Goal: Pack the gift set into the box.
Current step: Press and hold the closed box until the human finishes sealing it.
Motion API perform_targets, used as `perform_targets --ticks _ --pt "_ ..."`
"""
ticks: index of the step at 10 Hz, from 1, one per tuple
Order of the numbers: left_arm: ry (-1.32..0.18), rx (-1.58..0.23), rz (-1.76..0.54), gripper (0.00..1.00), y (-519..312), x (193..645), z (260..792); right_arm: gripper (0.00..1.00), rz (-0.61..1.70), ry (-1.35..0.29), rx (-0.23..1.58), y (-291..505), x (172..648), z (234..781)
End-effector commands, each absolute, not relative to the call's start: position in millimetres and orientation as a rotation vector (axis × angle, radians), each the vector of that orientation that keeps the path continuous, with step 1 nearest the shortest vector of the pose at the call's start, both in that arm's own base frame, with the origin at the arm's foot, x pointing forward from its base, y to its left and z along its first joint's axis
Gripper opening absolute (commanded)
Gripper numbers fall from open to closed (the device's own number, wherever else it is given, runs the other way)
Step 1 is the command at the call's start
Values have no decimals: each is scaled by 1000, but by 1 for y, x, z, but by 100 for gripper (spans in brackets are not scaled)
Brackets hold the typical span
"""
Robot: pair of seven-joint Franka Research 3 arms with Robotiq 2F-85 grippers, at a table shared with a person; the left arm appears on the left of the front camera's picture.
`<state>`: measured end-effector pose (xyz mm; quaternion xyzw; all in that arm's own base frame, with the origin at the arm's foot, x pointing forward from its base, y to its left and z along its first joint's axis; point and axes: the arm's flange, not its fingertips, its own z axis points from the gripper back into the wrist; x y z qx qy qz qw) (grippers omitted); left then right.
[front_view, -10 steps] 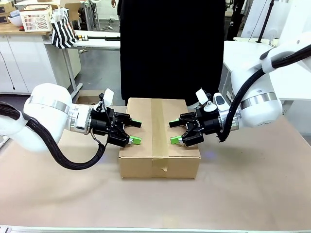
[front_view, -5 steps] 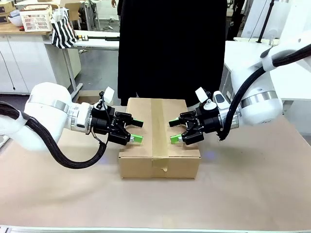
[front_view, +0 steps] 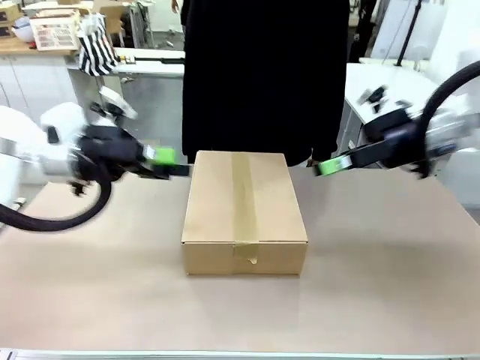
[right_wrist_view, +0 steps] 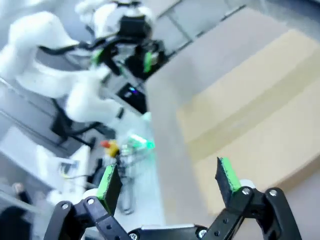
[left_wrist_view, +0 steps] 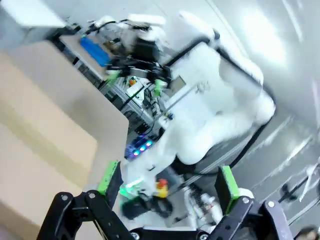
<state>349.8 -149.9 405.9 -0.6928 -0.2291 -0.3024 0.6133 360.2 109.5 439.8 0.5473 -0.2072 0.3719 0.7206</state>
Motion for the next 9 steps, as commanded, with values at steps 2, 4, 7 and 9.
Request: perform_targets --ticks 2,4,7,9 --pt "-327 -1584 -325 100 -61 289 397 100 496 -606 1335 -23 323 432" --pt "-396 -1567 -418 100 -85 363 410 100 623 -511 1291 18 340 450" --pt "-396 -1567 -418 100 -85 363 410 100 623 -511 1291 18 340 450" --pt "-396 -1567 -418 100 -85 363 410 100 623 -511 1291 18 340 450"
